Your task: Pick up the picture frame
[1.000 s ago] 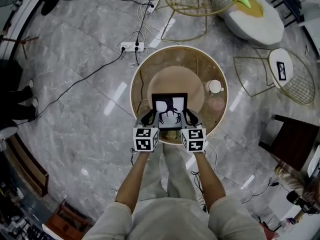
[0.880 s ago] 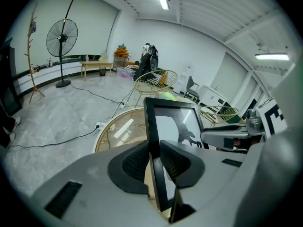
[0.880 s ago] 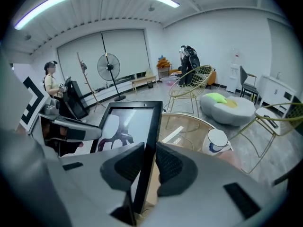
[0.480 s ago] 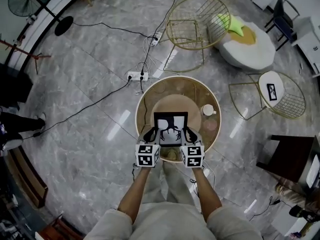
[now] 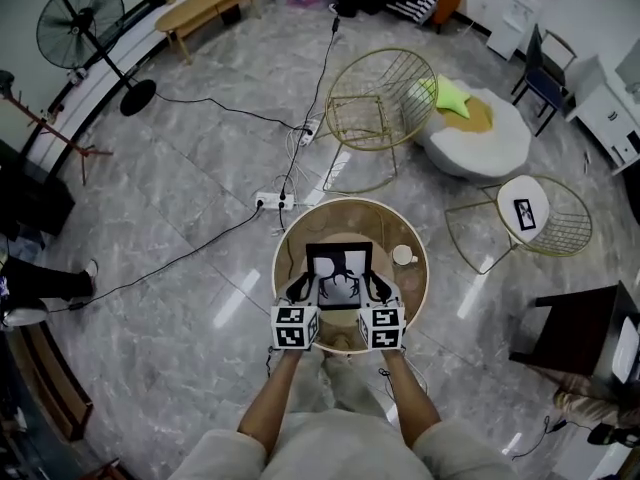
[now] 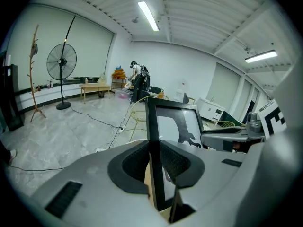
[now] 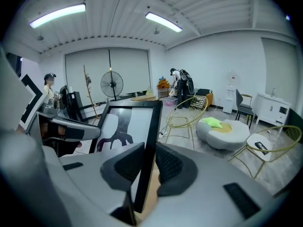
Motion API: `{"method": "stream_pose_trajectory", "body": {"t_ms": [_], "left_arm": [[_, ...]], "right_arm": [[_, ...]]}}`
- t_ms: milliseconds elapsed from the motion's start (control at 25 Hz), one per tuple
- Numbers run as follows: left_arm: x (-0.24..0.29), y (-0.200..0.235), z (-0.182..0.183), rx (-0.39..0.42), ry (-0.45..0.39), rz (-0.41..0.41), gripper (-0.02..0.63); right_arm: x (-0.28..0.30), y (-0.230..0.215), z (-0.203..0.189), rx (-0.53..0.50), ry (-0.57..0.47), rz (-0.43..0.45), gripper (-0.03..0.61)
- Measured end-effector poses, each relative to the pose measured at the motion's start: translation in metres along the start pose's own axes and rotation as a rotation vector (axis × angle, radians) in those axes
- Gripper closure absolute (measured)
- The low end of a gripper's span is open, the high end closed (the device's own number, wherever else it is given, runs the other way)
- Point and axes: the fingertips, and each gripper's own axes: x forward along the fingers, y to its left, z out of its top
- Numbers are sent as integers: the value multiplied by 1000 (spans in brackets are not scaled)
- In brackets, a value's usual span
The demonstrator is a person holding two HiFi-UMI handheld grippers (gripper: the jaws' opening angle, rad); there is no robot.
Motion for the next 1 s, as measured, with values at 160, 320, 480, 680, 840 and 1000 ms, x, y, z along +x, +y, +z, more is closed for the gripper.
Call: {"method": "stream_pose_trajectory", "body": {"t_ms": [160,320,480,680,840,1000], "left_arm": [[-6,-4,28,11,-47,0,540],[-15,-6,60,32,-96,2,540],[-27,-9,88,53,-146,0,540],[-42,-17,111,73,-198,0,540],[-49,-22,129,85,-238,1,540],[-58,-30,141,103,-265,3,540]], "right_arm": [[-7,-2,27,-14,-47,-6,503],[-14,-3,59,-27,-97,-7,503],[-24,-1,86,-39,-146,-12,503],[-39,-1,109,-50,-195,-21,503],[-47,-3,127,-60,-234,-26,503],[-59,-4,140,-73,-261,-24,503]]}}
